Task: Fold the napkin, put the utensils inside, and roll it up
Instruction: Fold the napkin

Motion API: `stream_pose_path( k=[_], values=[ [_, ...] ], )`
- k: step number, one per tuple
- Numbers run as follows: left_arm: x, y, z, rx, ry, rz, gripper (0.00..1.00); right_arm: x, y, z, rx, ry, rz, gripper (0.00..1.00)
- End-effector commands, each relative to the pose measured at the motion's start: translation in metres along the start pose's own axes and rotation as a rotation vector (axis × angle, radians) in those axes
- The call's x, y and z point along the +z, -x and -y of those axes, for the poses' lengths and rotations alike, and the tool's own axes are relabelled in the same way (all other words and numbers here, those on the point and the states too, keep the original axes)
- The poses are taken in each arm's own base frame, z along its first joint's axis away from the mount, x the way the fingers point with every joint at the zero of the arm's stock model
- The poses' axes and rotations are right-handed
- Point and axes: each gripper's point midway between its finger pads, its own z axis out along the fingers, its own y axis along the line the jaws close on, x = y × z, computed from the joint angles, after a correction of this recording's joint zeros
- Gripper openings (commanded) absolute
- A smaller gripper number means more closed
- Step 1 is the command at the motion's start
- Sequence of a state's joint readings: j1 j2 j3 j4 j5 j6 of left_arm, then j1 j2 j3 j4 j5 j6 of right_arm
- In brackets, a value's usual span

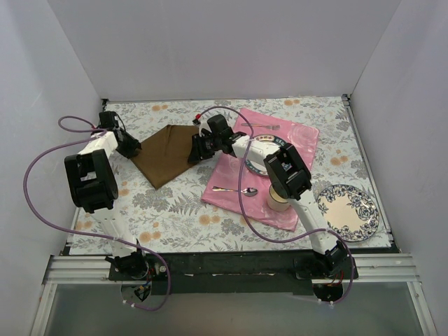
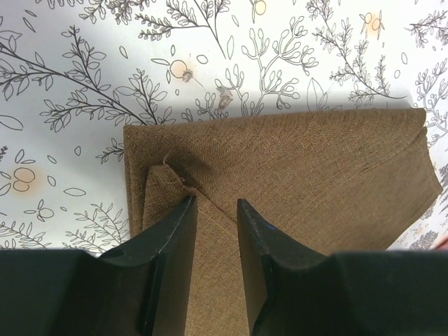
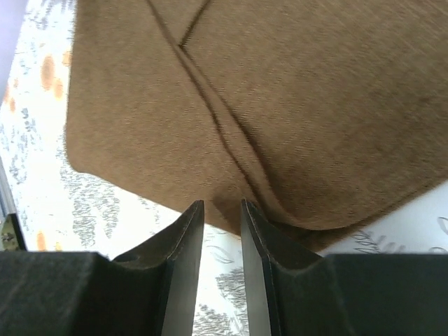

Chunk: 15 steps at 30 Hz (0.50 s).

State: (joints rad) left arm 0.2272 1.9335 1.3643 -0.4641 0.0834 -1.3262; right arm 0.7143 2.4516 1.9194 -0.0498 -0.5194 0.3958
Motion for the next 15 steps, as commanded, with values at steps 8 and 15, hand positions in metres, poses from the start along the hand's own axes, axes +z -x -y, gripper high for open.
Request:
stream_pose_path(
  k=[8, 15],
  values=[
    [-0.042, 0.027, 0.080, 0.070, -0.243, 0.076, 0.33, -0.011, 0.034, -0.010, -0.071, -0.007, 0.054, 0.36],
    [-0.094, 0.036, 0.089, 0.023, -0.274, 0.149, 0.40, -0.011, 0.062, -0.034, -0.079, 0.053, 0.138, 0.40]
  ],
)
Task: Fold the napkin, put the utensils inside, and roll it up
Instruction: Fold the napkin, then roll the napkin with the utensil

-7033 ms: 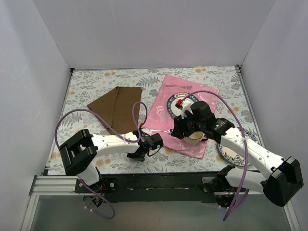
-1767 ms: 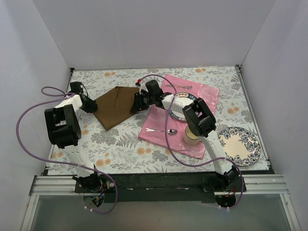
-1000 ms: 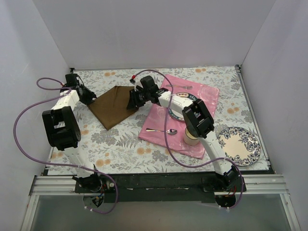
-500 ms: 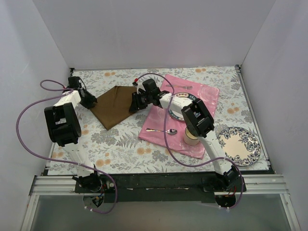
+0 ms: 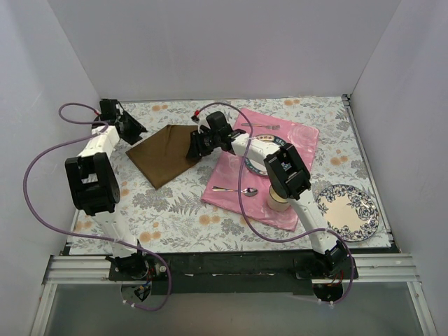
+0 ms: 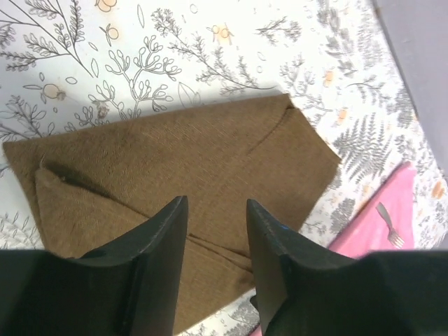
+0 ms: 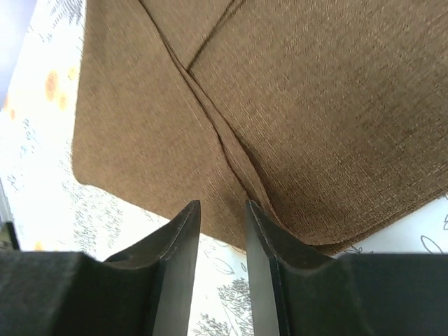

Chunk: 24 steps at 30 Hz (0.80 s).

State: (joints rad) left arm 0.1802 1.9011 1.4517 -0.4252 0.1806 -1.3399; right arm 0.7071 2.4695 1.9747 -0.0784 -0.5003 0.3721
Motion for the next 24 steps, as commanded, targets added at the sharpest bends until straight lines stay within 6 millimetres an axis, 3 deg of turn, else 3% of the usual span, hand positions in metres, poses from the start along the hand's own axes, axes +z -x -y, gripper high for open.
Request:
stream_pose_path(
  k=[1, 5, 8, 12, 16, 18, 19, 24],
  values=[
    [-0.066, 0.021, 0.030, -0.021, -0.068, 0.112, 0.40, -0.001, 0.049, -0.029, -0.045, 0.073, 0.129, 0.41],
    [-0.099, -0.019, 0.012, -0.028, -0.077, 0.067, 0.41, 0.019, 0.055, -0.022, 0.004, 0.087, 0.137, 0.40],
    [-0.109, -0.059, 0.003, -0.012, -0.121, 0.002, 0.43, 0.026, 0.055, -0.014, 0.021, 0.072, 0.166, 0.37],
    [-0.135, -0.089, 0.013, 0.004, -0.205, -0.038, 0.43, 0.031, 0.049, 0.004, 0.032, 0.010, 0.174, 0.31],
    [-0.148, -0.094, 0.020, 0.025, -0.228, -0.017, 0.45, 0.033, 0.033, 0.015, 0.045, -0.026, 0.138, 0.27],
    [-0.149, -0.090, 0.018, 0.026, -0.202, -0.006, 0.46, 0.028, 0.029, 0.018, 0.042, -0.056, 0.129, 0.26],
    [-0.148, -0.088, 0.017, 0.022, -0.183, -0.006, 0.46, 0.028, 0.012, 0.026, 0.055, -0.079, 0.099, 0.26],
    [-0.149, -0.084, 0.017, 0.010, -0.170, 0.004, 0.48, 0.016, -0.004, 0.036, 0.027, -0.127, 0.042, 0.25]
  ],
)
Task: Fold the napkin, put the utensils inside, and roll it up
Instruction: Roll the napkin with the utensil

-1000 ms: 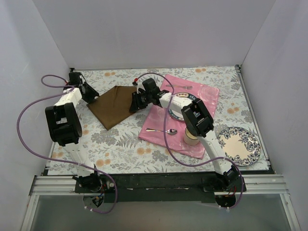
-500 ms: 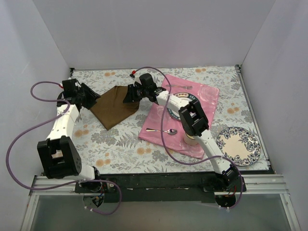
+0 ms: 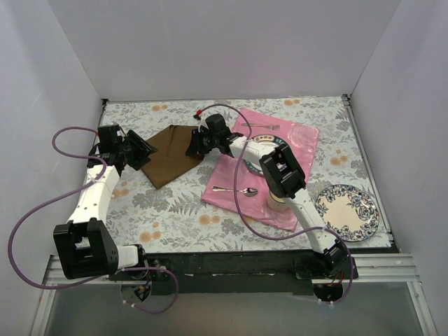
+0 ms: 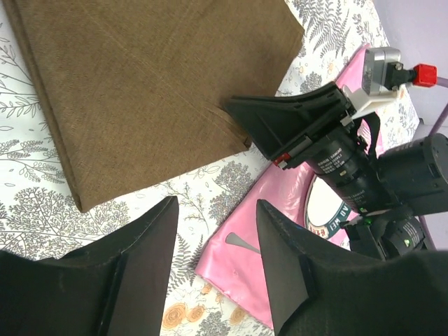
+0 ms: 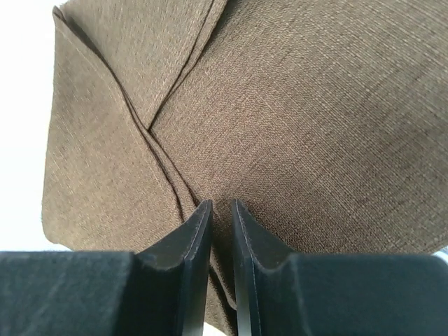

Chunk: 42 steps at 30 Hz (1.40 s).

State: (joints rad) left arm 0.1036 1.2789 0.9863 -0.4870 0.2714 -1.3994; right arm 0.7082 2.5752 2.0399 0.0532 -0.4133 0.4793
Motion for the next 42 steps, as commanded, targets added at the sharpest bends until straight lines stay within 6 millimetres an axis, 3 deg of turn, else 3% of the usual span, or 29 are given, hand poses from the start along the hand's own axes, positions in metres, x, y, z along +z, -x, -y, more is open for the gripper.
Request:
stream_pose_path(
  k=[1, 5, 7, 11, 13, 14, 15, 18, 19, 20, 21, 22, 24, 28, 31, 35, 42],
  values=[
    [-0.012, 0.012, 0.011, 0.000, -0.012, 0.043, 0.48, -0.018, -0.019, 0.016, -0.045, -0.093, -0.083, 0.25],
    [-0.014, 0.015, 0.013, 0.006, -0.009, 0.052, 0.49, -0.034, -0.024, 0.025, -0.138, -0.102, -0.128, 0.26],
    [-0.014, 0.015, 0.013, 0.006, -0.011, 0.050, 0.50, -0.040, -0.016, 0.025, -0.235, -0.070, -0.145, 0.26],
    [-0.009, 0.014, 0.017, -0.012, -0.033, 0.034, 0.50, -0.060, -0.011, 0.047, -0.277, -0.075, -0.185, 0.26],
    [0.001, 0.013, 0.031, -0.008, -0.106, -0.005, 0.50, -0.064, -0.004, 0.048, -0.286, -0.077, -0.175, 0.26],
    [0.008, 0.022, 0.047, 0.010, -0.151, -0.012, 0.46, -0.068, 0.008, 0.046, -0.277, -0.077, -0.149, 0.27],
    [0.029, 0.015, 0.046, 0.021, -0.127, -0.049, 0.43, -0.069, 0.025, 0.036, -0.286, -0.064, -0.114, 0.27],
    [0.064, 0.018, 0.063, 0.087, -0.124, -0.078, 0.36, -0.069, 0.047, 0.018, -0.243, -0.031, -0.071, 0.27],
    [0.077, 0.022, 0.059, 0.096, -0.093, -0.072, 0.25, -0.070, 0.057, 0.013, -0.232, -0.034, -0.046, 0.27],
    [0.088, 0.027, 0.052, 0.102, -0.057, -0.060, 0.21, -0.073, 0.067, 0.006, -0.210, -0.037, -0.015, 0.27],
    [0.111, 0.017, 0.055, 0.148, -0.032, -0.095, 0.18, -0.075, 0.071, 0.003, -0.195, -0.038, -0.001, 0.28],
    [0.121, 0.021, 0.049, 0.156, 0.007, -0.092, 0.08, -0.076, 0.067, 0.004, -0.178, -0.041, -0.005, 0.28],
    [0.137, 0.019, 0.041, 0.184, 0.052, -0.113, 0.01, -0.081, 0.075, -0.002, -0.163, -0.041, 0.022, 0.28],
    [0.166, 0.032, 0.026, 0.206, 0.150, -0.086, 0.00, -0.078, 0.068, 0.003, -0.138, -0.042, 0.016, 0.28],
    [0.178, 0.033, 0.023, 0.237, 0.175, -0.080, 0.00, -0.068, 0.061, 0.009, -0.113, -0.038, 0.009, 0.27],
    [0.190, 0.017, 0.003, 0.256, 0.239, -0.099, 0.00, -0.058, 0.054, 0.017, -0.099, -0.033, -0.003, 0.27],
    [0.180, -0.001, -0.035, 0.243, 0.356, -0.105, 0.00, -0.049, 0.033, 0.032, -0.100, -0.043, -0.050, 0.26]
  ],
)
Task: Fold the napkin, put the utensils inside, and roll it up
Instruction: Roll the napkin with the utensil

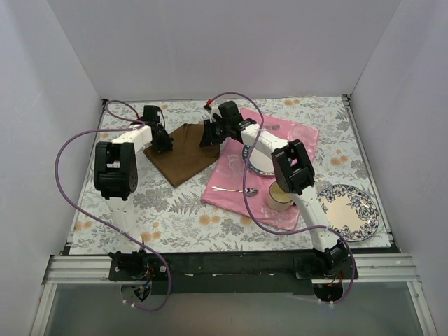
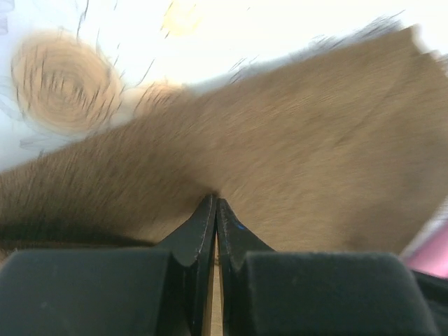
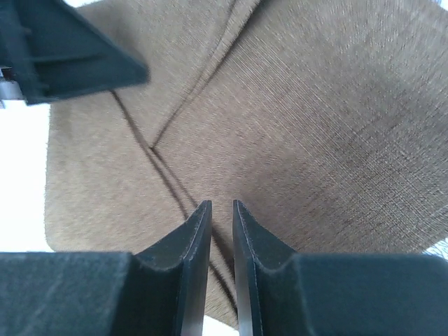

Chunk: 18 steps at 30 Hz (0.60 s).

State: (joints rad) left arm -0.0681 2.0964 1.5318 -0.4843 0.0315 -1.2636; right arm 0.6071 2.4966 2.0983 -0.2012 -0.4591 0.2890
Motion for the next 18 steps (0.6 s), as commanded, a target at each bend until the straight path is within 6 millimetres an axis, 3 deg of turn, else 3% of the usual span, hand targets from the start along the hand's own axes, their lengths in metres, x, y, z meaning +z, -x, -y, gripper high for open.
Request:
stream_pose_path(
  k=[1, 6, 13, 18],
  values=[
    [-0.010, -0.009, -0.022, 0.008, 0.084, 0.021, 0.00, 0.009, -0.003, 0.004, -0.020, 0.013, 0.003, 0.26],
    [-0.016, -0.036, -0.046, -0.007, 0.143, -0.014, 0.00, 0.010, -0.022, 0.010, -0.012, 0.004, -0.040, 0.26],
    [-0.048, -0.043, -0.065, -0.010, 0.190, 0.038, 0.00, 0.007, -0.044, 0.007, -0.030, 0.008, -0.098, 0.26],
    [-0.066, -0.043, -0.057, -0.024, 0.141, 0.055, 0.00, 0.007, -0.055, -0.006, -0.042, 0.029, -0.124, 0.26]
  ],
)
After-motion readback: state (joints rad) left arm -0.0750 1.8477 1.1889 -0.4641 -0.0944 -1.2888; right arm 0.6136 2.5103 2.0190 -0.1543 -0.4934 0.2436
